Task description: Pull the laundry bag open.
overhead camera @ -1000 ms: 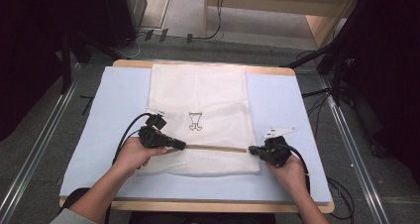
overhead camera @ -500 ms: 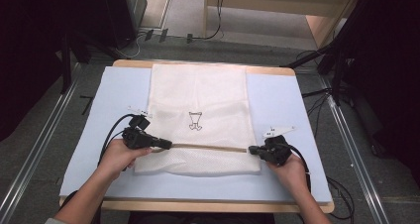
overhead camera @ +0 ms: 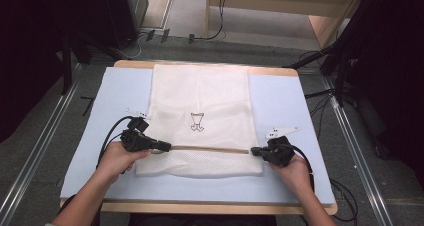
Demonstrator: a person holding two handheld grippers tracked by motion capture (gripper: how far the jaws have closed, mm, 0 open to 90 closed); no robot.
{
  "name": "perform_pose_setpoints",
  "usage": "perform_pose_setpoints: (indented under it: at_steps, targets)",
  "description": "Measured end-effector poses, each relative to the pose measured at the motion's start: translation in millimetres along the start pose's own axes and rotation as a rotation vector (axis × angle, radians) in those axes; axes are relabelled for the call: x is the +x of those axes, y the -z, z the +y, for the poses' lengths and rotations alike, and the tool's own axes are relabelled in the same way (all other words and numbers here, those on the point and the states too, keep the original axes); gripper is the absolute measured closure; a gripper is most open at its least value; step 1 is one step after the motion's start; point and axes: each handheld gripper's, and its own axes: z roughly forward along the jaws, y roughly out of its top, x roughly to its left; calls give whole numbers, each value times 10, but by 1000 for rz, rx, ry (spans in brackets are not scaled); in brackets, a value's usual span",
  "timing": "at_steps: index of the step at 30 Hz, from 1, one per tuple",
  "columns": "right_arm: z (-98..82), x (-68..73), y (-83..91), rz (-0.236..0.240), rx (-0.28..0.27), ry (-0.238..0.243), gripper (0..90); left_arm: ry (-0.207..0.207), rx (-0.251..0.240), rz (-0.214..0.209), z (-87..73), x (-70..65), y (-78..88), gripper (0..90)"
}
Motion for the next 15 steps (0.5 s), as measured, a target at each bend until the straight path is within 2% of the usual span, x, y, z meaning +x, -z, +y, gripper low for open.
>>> perform_pose_setpoints:
  at_steps: [1,4,15]
  targets:
    - [-1,-1,0,2,-1,0,900,0,-2,-12,0,15,17,889]
    - [-4,-7,-1,7,-4,0,900,15,-19,-8,0,13,43,889]
    - [-9,-20,-1,15,-7,4,900,19,-10,-8,-44,38,68,889]
